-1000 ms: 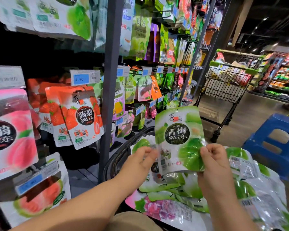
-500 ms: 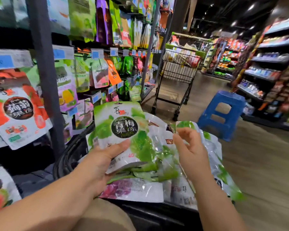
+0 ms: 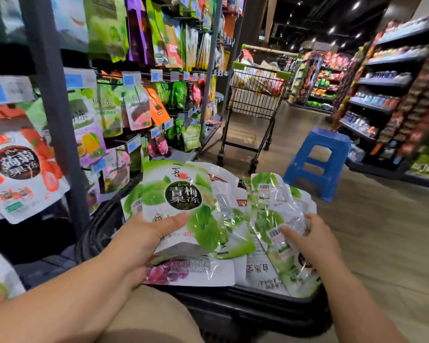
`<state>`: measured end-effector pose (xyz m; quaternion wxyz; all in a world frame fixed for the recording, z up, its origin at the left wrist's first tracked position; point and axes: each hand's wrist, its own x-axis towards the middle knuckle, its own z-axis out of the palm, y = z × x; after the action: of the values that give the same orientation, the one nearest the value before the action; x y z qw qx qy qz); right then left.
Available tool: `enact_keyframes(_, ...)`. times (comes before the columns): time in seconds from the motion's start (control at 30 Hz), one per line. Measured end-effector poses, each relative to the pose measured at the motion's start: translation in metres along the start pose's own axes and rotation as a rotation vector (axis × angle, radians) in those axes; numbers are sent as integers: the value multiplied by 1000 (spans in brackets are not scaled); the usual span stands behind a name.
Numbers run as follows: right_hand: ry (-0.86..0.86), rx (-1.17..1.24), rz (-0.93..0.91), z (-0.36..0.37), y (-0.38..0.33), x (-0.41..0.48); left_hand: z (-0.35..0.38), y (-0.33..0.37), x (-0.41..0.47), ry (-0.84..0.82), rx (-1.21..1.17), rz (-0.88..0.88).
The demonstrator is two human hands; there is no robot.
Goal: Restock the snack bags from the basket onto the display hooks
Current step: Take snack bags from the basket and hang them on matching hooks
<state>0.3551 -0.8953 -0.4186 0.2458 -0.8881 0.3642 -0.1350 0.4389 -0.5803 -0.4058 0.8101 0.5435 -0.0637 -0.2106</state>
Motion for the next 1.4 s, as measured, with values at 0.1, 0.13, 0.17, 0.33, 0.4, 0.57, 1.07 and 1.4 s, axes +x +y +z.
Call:
enact_keyframes(0.1, 2, 70, 11, -5, -10, 2, -3, 0, 1, 44, 16, 41)
enact_keyframes(0.13, -19, 89, 10, -7, -13, 3, -3, 0, 1, 61, 13, 58)
enact_keyframes(0.17, -45, 99, 5, -7, -15, 6, -3, 1, 1, 77, 8, 74)
enact_keyframes(0.33, 11, 273, -66, -4, -20, 18, -6, -1, 3, 140, -13, 172)
enact_keyframes(0.4, 106, 440, -53, -6, -22, 25, -8, -1, 4, 187, -22, 216)
enact_keyframes(0.57, 187, 604, -11, -4, -55, 45, -11, 2, 5, 254, -49, 291)
enact_keyframes(1.07, 318, 1069, 201, 2, -109, 79, -22, -8, 19, 290, -13, 330)
enact_keyframes(1.4, 126, 1324, 440, 70, -146, 36, -21, -9, 17, 335, 34, 257)
